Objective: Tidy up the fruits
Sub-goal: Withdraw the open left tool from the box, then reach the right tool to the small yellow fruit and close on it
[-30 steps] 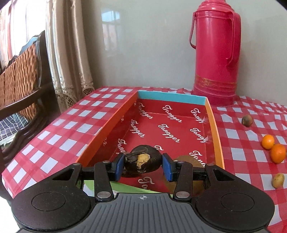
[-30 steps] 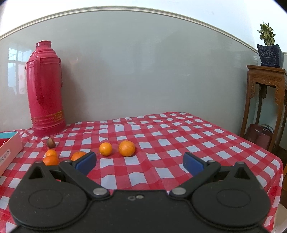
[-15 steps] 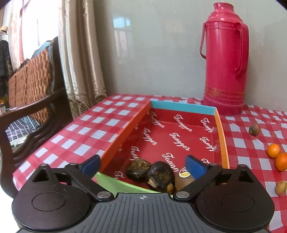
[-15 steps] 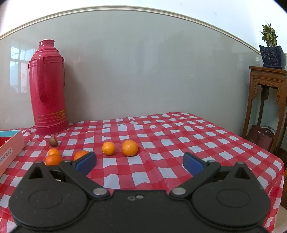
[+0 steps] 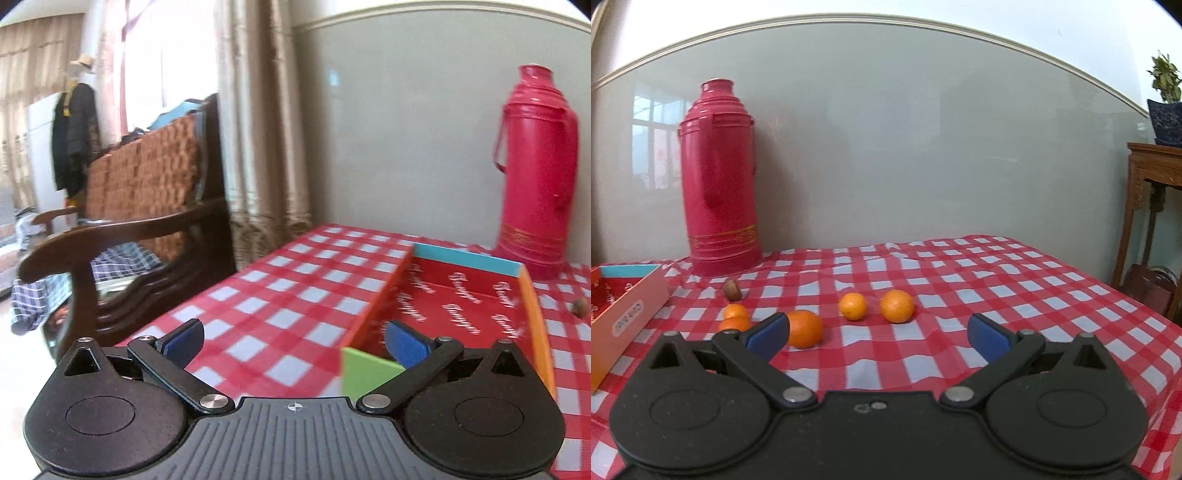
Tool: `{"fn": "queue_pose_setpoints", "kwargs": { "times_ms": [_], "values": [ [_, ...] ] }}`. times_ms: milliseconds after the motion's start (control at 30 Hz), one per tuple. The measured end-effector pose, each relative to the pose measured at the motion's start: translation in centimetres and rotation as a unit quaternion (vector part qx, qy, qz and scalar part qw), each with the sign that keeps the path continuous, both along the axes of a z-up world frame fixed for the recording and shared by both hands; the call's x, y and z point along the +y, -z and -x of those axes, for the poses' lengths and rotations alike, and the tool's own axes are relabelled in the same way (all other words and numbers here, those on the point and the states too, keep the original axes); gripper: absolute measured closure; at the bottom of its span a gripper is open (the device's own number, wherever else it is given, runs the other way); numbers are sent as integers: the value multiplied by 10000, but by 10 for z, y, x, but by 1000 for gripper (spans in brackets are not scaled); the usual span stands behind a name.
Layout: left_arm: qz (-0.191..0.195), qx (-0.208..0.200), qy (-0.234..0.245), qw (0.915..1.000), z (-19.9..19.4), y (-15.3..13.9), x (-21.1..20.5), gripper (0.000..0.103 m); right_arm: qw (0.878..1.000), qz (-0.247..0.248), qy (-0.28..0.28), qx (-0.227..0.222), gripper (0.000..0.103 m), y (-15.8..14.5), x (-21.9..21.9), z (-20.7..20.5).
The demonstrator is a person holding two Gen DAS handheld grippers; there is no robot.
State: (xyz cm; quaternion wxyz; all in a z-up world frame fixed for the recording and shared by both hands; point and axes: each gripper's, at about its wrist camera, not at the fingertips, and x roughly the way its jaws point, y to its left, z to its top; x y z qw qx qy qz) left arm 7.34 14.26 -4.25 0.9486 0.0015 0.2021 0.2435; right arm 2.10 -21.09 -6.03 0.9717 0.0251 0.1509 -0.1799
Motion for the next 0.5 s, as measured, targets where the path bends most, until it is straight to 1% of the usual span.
{"fn": "queue_pose_setpoints", "kwargs": {
  "times_ms": [100, 267, 367, 500],
  "values": [
    [-42, -28, -172, 9998, 4, 4, 9, 0, 9999, -7, -140, 14, 5, 1, 8, -4],
    [94, 63, -448, 9989, 8, 13, 24, 0, 9992, 27, -406, 36, 5, 2, 23, -11],
    [174, 37, -599, 9980, 12, 14, 34, 0, 9982, 50, -594, 45, 5, 3, 32, -15],
    [167, -48, -792, 9967, 21, 17, 40, 0, 9966, 46, -815, 62, 5, 4, 42, -20]
  ]
}}
